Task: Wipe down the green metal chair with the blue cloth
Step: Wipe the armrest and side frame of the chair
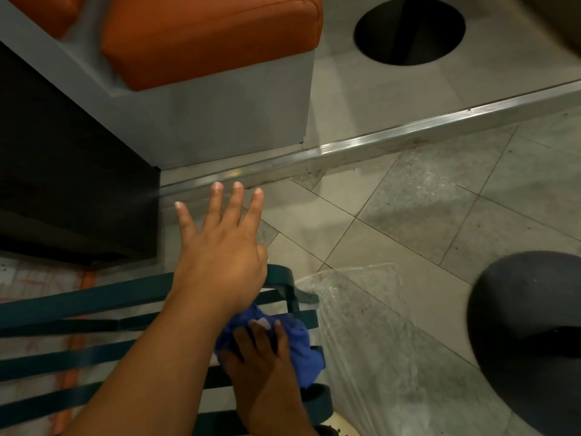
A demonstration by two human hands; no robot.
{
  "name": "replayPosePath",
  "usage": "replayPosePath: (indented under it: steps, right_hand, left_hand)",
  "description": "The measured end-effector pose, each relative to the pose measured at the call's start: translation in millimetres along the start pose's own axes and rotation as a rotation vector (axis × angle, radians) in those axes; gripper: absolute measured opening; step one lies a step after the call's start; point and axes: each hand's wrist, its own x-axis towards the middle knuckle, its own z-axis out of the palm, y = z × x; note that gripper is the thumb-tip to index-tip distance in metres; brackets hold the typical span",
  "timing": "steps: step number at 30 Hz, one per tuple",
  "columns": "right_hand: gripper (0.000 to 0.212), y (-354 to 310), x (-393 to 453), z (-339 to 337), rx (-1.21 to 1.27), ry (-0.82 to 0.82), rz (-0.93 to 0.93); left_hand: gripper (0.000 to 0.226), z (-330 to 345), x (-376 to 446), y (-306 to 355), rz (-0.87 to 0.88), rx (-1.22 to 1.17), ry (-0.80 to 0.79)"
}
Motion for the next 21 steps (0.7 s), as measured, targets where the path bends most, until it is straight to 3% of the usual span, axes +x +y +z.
replayPosePath:
  steps: [3, 6, 8, 11, 12, 17, 19, 21]
  right_hand:
    - [0.083, 24, -10, -1, 0.08, 0.214, 0.2]
    - [0.051, 57, -24, 9, 0.47, 0.493, 0.336]
    - [0.033, 78, -24, 7, 0.826, 0.473, 0.38]
    - [0.027, 98, -14, -9, 1.221, 0.339, 0.525]
    - [0.028, 102, -10, -12, 1.259, 0.284, 0.552]
    - [0.022, 106, 0, -18, 0.916, 0.235, 0.403]
    - [0.021, 107, 1, -24, 1.069, 0.236, 0.437]
    - [0.024, 106, 4, -37, 1.353, 0.421, 0.612]
  left_hand:
    - [0.069, 1, -2, 0, 0.002, -0.003, 0.014]
    - [0.069, 2, -1, 1, -0.006, 0.012, 0.025]
    - [0.069, 3, 0, 1, -0.015, -0.007, 0.037]
    - [0.068, 3, 1, 0, -0.019, -0.013, 0.038]
    - [0.068, 4, 0, 1, -0.02, -0.008, 0.035]
    - [0.067, 4, 1, 1, -0.01, 0.014, 0.028]
    - [0.063, 5, 2, 1, -0.003, -0.008, 0.01]
    - [0.052, 4, 1, 1, -0.014, -0.116, -0.013]
